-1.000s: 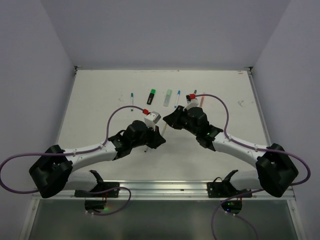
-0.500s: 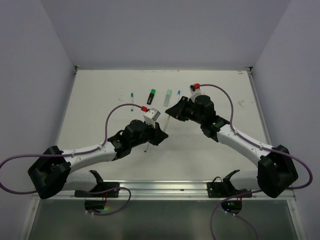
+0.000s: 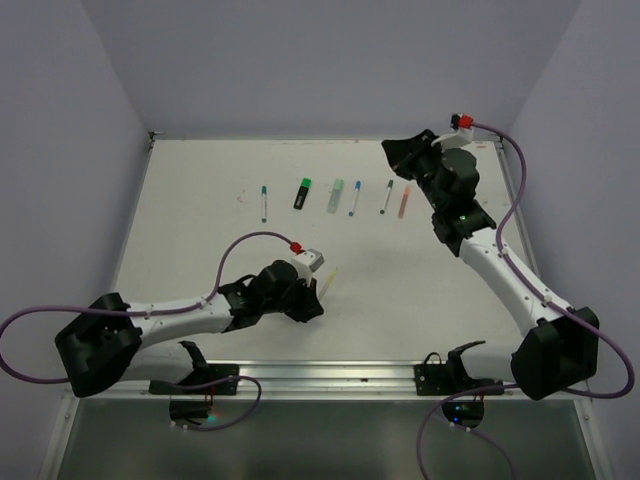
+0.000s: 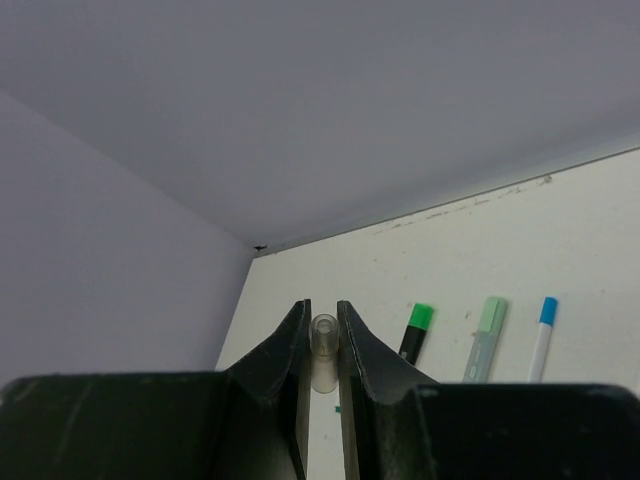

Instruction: Open the pen caps

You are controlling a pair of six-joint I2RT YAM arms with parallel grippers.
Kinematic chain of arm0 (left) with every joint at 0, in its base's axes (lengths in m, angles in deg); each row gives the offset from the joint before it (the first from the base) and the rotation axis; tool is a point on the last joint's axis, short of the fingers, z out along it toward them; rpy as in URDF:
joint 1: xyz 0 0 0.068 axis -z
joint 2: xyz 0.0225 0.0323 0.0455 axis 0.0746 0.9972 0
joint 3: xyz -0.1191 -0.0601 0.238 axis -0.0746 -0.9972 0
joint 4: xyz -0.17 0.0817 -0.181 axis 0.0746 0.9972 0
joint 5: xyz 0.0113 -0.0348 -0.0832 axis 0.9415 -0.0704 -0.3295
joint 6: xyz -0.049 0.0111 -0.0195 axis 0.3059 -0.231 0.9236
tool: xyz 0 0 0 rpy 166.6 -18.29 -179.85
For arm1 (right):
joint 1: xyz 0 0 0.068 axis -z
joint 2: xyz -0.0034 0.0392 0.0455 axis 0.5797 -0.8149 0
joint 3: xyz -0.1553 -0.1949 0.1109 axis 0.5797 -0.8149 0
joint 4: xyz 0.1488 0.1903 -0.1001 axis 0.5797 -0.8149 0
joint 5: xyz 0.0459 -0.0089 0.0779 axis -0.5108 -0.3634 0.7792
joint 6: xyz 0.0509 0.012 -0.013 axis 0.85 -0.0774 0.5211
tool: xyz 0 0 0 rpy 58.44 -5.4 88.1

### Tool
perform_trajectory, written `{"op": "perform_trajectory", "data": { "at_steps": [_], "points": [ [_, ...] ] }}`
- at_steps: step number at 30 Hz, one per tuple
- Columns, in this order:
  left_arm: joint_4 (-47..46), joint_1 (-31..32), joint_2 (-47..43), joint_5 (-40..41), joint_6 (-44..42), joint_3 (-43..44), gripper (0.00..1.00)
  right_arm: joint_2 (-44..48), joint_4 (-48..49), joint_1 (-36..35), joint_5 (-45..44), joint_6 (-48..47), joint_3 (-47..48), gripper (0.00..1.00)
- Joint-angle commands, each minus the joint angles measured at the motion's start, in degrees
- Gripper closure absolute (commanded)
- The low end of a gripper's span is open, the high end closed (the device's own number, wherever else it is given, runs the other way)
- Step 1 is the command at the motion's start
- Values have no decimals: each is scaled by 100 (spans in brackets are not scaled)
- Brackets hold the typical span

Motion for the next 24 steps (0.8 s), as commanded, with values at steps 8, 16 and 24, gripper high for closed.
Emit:
{"op": "perform_trajectory", "data": {
  "at_steps": [8, 16, 24],
  "points": [
    [1454, 17, 706, 1387, 628, 947, 94, -433, -1129, -130, 752, -323, -746, 100],
    [1842, 17, 1418, 1976, 734, 1589, 91, -785, -1016, -543, 804, -350, -1380, 100],
    [2158, 17, 1911, 2178, 936, 1897, 89, -1189, -690, -895, 857, -201, -1645, 100]
  ]
}}
